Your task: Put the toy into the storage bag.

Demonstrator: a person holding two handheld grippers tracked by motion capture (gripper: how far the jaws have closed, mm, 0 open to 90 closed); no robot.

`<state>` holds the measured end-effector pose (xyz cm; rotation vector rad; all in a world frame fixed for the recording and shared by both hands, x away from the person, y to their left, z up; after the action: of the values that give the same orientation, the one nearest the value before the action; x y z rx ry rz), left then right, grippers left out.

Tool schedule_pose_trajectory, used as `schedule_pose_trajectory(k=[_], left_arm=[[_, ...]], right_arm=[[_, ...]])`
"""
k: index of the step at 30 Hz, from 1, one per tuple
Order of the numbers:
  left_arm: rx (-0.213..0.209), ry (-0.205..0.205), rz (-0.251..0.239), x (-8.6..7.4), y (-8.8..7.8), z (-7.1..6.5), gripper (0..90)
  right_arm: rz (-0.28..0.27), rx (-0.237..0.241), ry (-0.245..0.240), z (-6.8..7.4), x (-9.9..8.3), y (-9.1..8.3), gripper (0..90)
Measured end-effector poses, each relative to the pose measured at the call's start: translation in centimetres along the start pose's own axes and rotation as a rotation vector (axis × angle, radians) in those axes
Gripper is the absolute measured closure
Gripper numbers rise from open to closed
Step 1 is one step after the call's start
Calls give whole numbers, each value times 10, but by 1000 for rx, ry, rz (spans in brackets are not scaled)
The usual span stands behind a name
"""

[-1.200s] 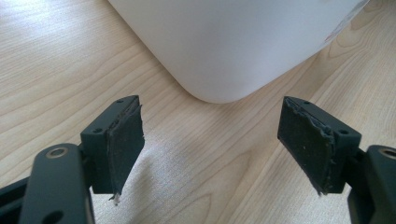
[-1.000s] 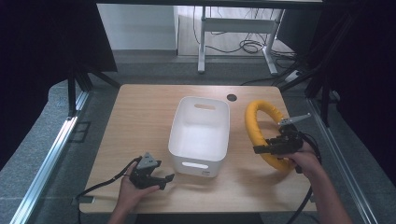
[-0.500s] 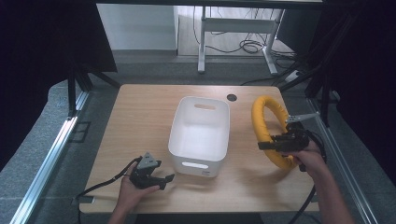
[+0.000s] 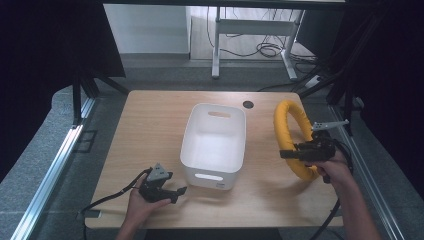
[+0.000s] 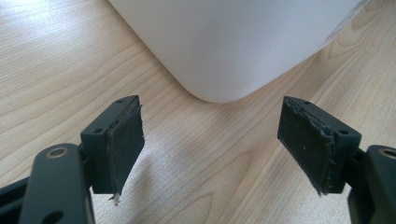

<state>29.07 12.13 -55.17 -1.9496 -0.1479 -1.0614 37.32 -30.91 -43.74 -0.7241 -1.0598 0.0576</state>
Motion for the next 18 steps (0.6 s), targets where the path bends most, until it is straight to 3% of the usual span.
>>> schedule_pose_trajectory(k=[18], left_arm=[[1, 0, 0, 0, 0, 0, 227]], right_arm=[[-42, -36, -9, -1, 4, -10, 512]])
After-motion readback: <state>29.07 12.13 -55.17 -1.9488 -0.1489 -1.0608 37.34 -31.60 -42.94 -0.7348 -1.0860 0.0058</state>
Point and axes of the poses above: each handheld gripper's, and its own axes: y roughly forward along the jaws, x roughly out of its top, z roughly to its left, the point moved 5 cm from there along y, roughly forward along the jaws, and after that the axes turned 8 degrees about -y, right-handed, at the moved point
